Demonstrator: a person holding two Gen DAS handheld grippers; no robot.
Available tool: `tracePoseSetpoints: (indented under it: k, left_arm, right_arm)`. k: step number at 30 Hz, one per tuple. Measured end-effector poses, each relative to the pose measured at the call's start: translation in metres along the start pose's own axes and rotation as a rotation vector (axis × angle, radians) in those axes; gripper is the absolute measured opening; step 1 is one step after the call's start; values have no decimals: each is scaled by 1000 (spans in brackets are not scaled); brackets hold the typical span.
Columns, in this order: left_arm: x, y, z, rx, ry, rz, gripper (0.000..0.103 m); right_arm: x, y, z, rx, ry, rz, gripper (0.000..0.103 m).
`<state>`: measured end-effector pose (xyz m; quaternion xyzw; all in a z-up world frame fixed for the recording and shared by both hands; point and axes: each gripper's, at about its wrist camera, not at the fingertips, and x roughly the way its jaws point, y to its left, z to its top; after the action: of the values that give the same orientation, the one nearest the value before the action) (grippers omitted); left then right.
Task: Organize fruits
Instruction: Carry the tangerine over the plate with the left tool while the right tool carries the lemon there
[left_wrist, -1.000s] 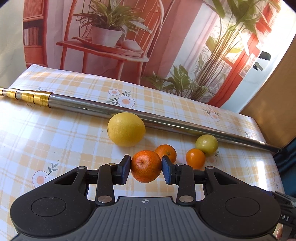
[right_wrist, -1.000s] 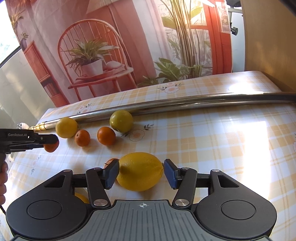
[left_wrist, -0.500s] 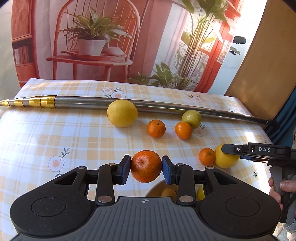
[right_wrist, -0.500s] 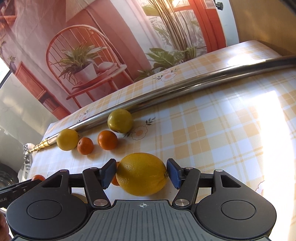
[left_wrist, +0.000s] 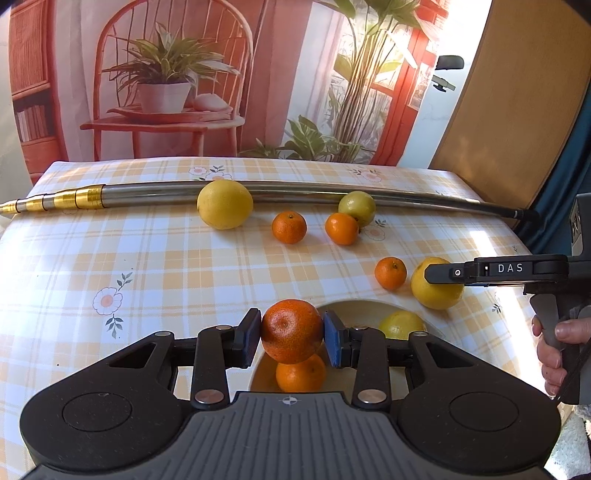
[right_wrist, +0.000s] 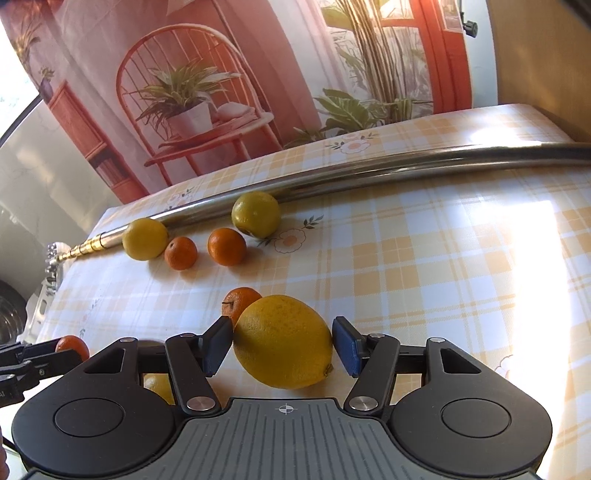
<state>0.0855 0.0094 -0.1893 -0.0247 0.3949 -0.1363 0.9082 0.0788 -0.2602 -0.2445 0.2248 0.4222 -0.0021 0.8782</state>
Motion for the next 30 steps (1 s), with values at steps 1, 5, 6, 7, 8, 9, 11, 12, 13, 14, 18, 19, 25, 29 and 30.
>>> tracePoseSetpoints:
  k: [1, 5, 6, 7, 8, 9, 11, 12, 13, 14, 18, 19, 25, 29, 30]
  left_arm:
    - [-1, -1, -1, 4, 0, -2, 38]
    - [-3, -2, -4, 0, 8, -8, 38]
    - [-3, -3, -5, -2, 10, -9, 38]
    - [-3, -3, -5, -3, 11, -10, 38]
    - [-3, -4, -6, -3, 12, -11, 39]
    - [-4, -5, -6, -3, 13, -12, 38]
    - [-5, -8, -8, -1, 13, -13, 39]
    - [-5, -10, -9, 7, 11, -9, 39]
    - [-6, -11, -11, 15, 8, -5, 38]
    - [-7, -13, -12, 21, 6, -3, 39]
    - [-9, -15, -18, 15, 15, -16, 39]
    - [-9, -16, -19, 19, 14, -16, 39]
    - [-10, -19, -22, 28, 15, -19, 39]
    - [-11, -21, -26, 34, 19, -15, 39]
    - [-11, -21, -27, 40, 19, -14, 39]
  right_arm:
    - [-1, 2, 0, -25, 6, -1, 56]
    - [-4, 10, -2, -119, 27, -4, 56]
    - [-3, 12, -2, -133, 32, -4, 56]
    - [-3, 13, -1, -145, 41, -3, 56]
    - [-2, 14, -1, -154, 53, 0, 56]
    - [0, 15, 0, -164, 71, 3, 56]
    - [4, 18, 2, -187, 99, 6, 56]
    - [5, 20, 2, -203, 104, 3, 56]
    - [6, 21, 3, -214, 105, 1, 56]
    - [6, 22, 3, -223, 107, 0, 56]
    - [8, 20, 4, -217, 109, 14, 56]
    - [8, 19, 3, -205, 107, 18, 56]
    - [9, 2, 1, -47, 101, 51, 56]
    - [9, 2, 0, -31, 95, 43, 55]
    - [8, 3, -1, -27, 94, 37, 55]
